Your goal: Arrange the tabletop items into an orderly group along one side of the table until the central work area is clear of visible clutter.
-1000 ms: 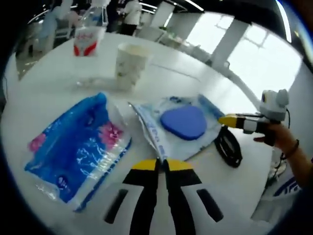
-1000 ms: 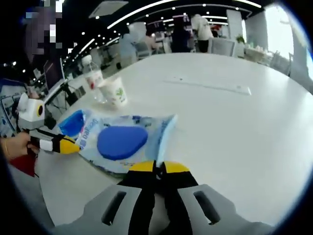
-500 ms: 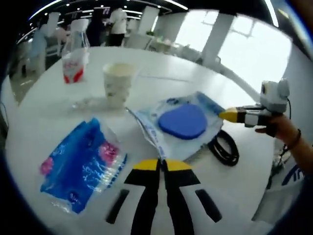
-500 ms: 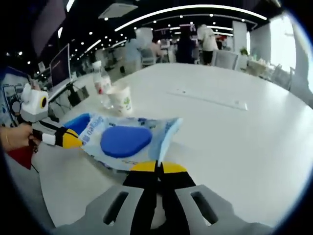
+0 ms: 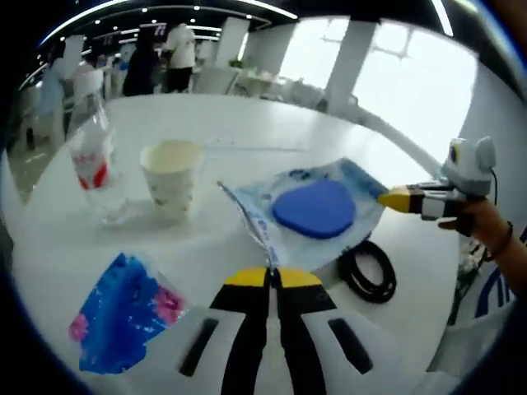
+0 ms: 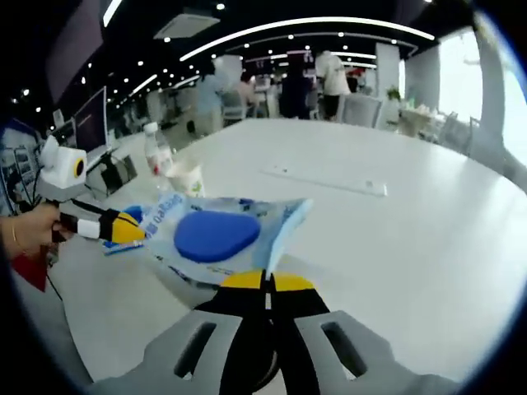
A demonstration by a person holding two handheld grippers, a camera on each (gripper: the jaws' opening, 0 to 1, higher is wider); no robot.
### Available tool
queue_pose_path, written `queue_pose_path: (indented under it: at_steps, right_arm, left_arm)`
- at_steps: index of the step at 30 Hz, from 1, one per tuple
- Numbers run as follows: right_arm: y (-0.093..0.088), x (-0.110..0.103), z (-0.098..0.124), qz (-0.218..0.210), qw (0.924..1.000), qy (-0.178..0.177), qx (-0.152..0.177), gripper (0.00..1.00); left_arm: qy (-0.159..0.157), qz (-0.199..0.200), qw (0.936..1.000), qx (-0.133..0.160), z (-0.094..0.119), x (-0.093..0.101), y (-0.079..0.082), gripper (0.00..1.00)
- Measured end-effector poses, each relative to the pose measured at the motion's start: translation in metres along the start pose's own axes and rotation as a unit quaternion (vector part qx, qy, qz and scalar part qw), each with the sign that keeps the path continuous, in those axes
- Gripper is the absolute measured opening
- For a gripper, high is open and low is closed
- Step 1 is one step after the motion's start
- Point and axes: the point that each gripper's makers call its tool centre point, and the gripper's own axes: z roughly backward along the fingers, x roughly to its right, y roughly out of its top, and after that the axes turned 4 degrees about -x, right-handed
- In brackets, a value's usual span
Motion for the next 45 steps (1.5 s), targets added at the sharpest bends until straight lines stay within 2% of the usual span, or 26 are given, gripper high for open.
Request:
queue_pose_path:
  at_steps: [4,12,20,23,25,27,32,36,42,45]
  right_arm:
    - [0.004,0.009,-0.002,-0.019,0.9998,-0.004,0.006,0.01]
    - [0.011,0.025,-0.017,-0.055,0.9980,-0.018,0.024,0.01]
    - [0.006,0.036,-0.039,-0.073,0.9969,-0.022,0.019,0.01]
    - [0.005,0.039,-0.045,-0.096,0.9948,-0.022,0.024,0.01]
    - [0.005,0.041,-0.048,-0.099,0.9945,-0.024,0.025,0.01]
    - [0.003,0.043,-0.051,-0.101,0.9943,-0.024,0.023,0.02]
    - [-0.003,0.042,-0.058,-0.124,0.9920,-0.009,0.023,0.02]
    - [-0.007,0.042,-0.065,-0.118,0.9928,-0.010,0.018,0.02]
    - [-0.014,0.041,-0.074,-0.112,0.9936,-0.009,0.008,0.02]
    - [-0.017,0.043,-0.076,-0.124,0.9922,-0.010,0.004,0.02]
  left_arm:
    - [0.008,-0.016,0.9998,0.012,-0.006,-0.001,0.015,0.00]
    - [0.022,0.008,0.9995,0.022,-0.030,-0.010,0.028,0.00]
    - [0.040,0.019,0.9988,0.020,-0.051,-0.021,0.027,0.00]
    - [0.050,-0.010,0.9984,0.024,-0.058,-0.024,0.028,0.00]
    - [0.051,0.005,0.9985,0.022,-0.062,-0.027,0.027,0.00]
    - [0.053,0.011,0.9982,0.026,-0.065,-0.028,0.028,0.00]
    - [0.072,-0.007,0.9969,0.030,-0.069,-0.034,0.030,0.00]
    - [0.077,0.004,0.9965,0.031,-0.071,-0.037,0.029,0.00]
    - [0.098,-0.009,0.9949,0.023,-0.075,-0.042,0.025,0.00]
    - [0.102,-0.006,0.9946,0.021,-0.076,-0.043,0.023,0.00]
